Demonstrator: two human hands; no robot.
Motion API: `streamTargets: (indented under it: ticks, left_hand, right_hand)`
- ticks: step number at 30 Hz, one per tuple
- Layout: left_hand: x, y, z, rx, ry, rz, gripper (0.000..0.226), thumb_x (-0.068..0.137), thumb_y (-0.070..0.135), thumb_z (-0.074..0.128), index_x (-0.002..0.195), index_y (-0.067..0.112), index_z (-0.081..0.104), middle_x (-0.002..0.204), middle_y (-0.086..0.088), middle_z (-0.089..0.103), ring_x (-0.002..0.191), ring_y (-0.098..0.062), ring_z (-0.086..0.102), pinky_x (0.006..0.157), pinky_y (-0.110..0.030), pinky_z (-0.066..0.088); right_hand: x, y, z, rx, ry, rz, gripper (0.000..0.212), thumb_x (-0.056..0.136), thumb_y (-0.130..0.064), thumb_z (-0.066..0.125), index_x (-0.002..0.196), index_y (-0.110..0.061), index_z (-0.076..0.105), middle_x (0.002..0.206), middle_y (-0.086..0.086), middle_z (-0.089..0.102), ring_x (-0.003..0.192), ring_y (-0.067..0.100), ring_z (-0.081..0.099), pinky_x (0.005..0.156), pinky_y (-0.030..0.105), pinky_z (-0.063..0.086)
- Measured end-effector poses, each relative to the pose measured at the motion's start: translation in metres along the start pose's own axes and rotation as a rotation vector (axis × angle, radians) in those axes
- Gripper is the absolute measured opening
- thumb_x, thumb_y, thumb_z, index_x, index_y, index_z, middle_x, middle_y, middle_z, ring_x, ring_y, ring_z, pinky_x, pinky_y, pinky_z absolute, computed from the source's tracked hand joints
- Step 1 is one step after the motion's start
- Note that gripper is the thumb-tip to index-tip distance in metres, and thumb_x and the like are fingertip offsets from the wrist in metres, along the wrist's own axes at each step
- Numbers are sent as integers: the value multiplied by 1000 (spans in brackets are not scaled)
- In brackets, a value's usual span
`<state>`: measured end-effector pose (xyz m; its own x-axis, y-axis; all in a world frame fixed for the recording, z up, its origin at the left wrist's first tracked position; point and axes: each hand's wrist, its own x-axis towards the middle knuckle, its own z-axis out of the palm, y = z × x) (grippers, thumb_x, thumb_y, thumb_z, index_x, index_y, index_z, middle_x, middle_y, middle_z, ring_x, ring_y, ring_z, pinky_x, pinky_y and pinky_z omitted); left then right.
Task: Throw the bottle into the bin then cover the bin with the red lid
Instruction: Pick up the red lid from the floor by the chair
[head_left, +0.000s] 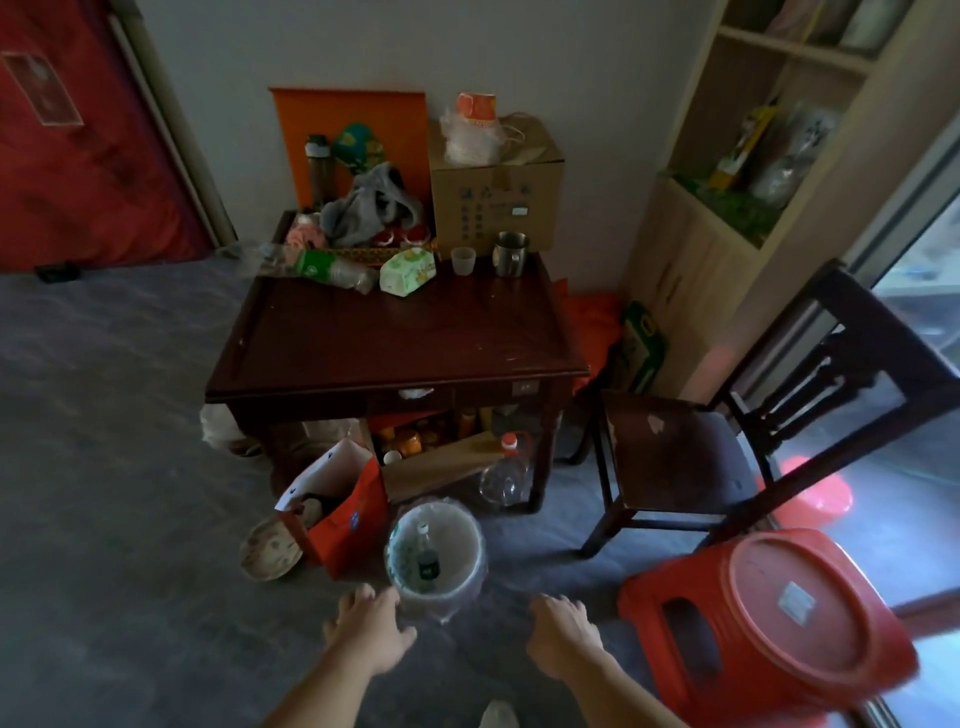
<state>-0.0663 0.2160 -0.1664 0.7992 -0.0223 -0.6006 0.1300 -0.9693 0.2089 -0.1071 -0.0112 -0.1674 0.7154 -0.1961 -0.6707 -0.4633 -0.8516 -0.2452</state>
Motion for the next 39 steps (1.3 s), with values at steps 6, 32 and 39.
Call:
streamTargets:
  ticks: [6,32,39]
  left_hand:
    - [-15,24,13,17,-8,10,55,82,56,55,131,31,47,140,0,38,134,-23,34,105,-40,34]
    - [-4,258,27,21,138,-109,49,89,54,47,132,30,49,147,-7,37,133,-29,38,102,-43,36]
    - [-8,249,28,-41,129,-137,49,90,51,47,134,28,49,151,-10,34,135,-32,36,106,-47,35]
  right_hand:
    - [-3,30,-7,19,43,6,48,86,-10,45,133,-19,49,141,7,49,135,29,37,106,40,39]
    - [46,243,-128,109,61,-62,43,85,-13,51,127,-13,56,132,12,59,125,29,52,103,35,44]
    - [31,233,-115,54,40,-106,37,86,-11,50,122,-16,59,129,10,59,120,30,53,100,36,44]
